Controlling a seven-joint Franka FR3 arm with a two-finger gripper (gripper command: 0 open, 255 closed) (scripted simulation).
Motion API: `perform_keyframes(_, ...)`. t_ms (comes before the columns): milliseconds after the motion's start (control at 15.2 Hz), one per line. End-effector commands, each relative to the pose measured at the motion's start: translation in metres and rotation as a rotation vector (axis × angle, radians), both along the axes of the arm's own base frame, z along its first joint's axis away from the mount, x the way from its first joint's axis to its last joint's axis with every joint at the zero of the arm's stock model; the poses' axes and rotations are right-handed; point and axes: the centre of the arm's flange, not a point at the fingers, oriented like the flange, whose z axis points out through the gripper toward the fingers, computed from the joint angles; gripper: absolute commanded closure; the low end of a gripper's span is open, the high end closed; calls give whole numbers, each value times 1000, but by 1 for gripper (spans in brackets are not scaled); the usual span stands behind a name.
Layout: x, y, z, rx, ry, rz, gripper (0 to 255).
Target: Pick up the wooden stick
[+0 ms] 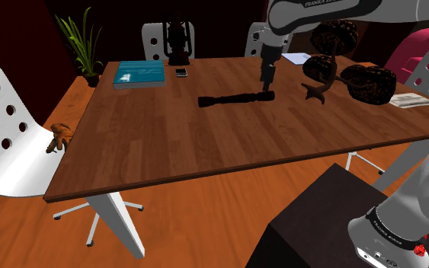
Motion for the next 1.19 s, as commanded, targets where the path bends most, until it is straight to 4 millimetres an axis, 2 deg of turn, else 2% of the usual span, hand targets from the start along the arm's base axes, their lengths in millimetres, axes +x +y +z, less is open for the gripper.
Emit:
perform_keyframes(0,23,7,-13,5,6,65,0)
perform_keyframes(462,100,47,-51,23,28,280,0)
perform_keyframes(990,104,49,-93,23,29,291,0)
perform_keyframes(1122,104,49,-93,23,29,291,0)
